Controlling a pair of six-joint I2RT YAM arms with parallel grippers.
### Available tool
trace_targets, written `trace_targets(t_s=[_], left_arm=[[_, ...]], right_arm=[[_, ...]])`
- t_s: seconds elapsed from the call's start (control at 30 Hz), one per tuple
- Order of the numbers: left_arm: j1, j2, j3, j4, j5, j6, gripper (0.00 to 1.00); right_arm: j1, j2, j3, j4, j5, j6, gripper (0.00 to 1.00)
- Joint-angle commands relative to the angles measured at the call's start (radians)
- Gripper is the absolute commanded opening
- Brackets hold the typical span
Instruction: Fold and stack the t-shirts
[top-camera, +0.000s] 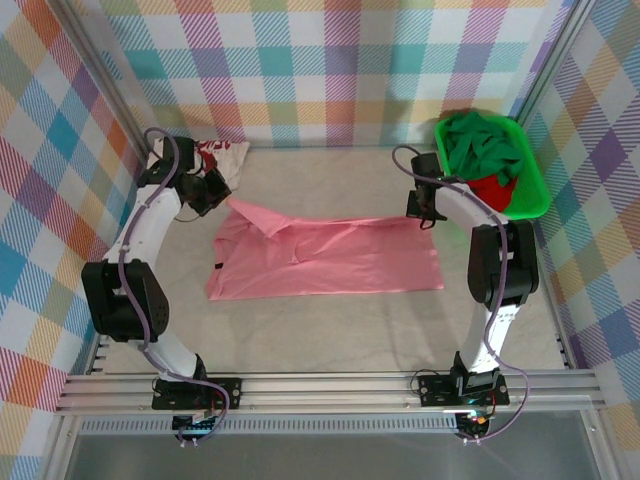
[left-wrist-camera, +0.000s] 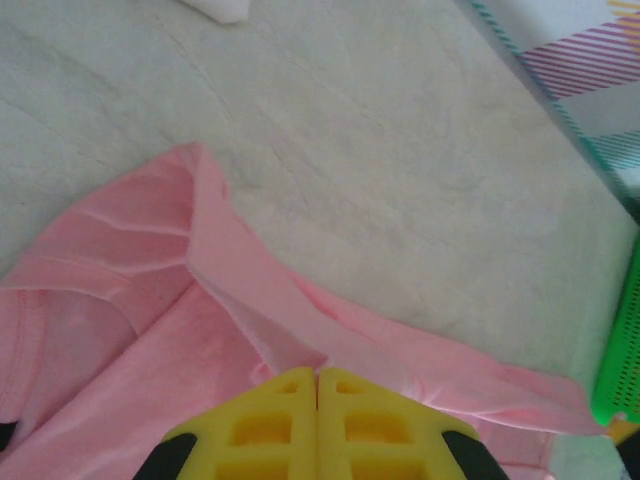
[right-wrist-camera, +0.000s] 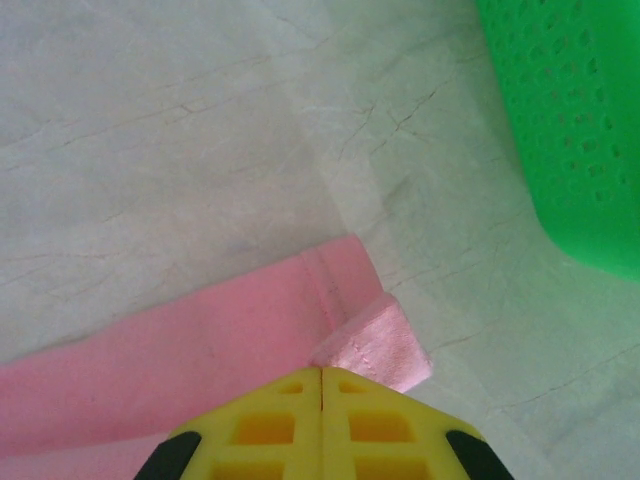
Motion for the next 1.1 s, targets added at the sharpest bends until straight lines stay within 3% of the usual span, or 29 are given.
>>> trace_targets(t_s=[0.0,0.33,0.43,0.5,0.6,0.7,0.83,0.93,1.07], left_arm=[[0.014,-0.056,-0.060,-0.047,0.058,-0.016,0.00],[0.015,-0.152,-0.312,-0.040,0.090,-0.061,0.00],[0.016,-0.212,-0.376,-0.040,0.109,-0.087,0.00],[0.015,-0.251,-0.427,-0.046,0.100,-0.092,0.00],[0.021,-0.284,-0.478,-0.069,0.037,-0.077,0.28],[0.024,-0.302,-0.516,-0.028,0.000,-0.077,0.30],[0.018,-0.281,-0.520,0.005,0.010,-0.067,0.33],[-0.043,-0.256,-0.506,0.052,0.009,-0.003,0.31],[-0.242,-0.168,-0.393,0.024,-0.072,0.133,0.30]], right_arm=[[-0.008,-0.050,-0.035,0.022,-0.024,0.025,0.00],[-0.008,-0.090,-0.163,0.020,-0.045,0.053,0.03],[-0.008,-0.130,-0.209,-0.007,-0.060,0.065,0.16],[-0.008,-0.164,-0.252,-0.015,-0.066,0.080,0.39],[-0.008,-0.183,-0.287,-0.034,-0.072,0.085,0.42],[-0.002,-0.194,-0.264,-0.057,-0.096,0.078,0.42],[0.049,-0.220,-0.214,-0.013,-0.237,0.050,0.42],[0.089,-0.231,-0.225,0.098,-0.381,0.060,0.42],[0.153,-0.188,-0.230,0.192,-0.462,0.075,0.40]])
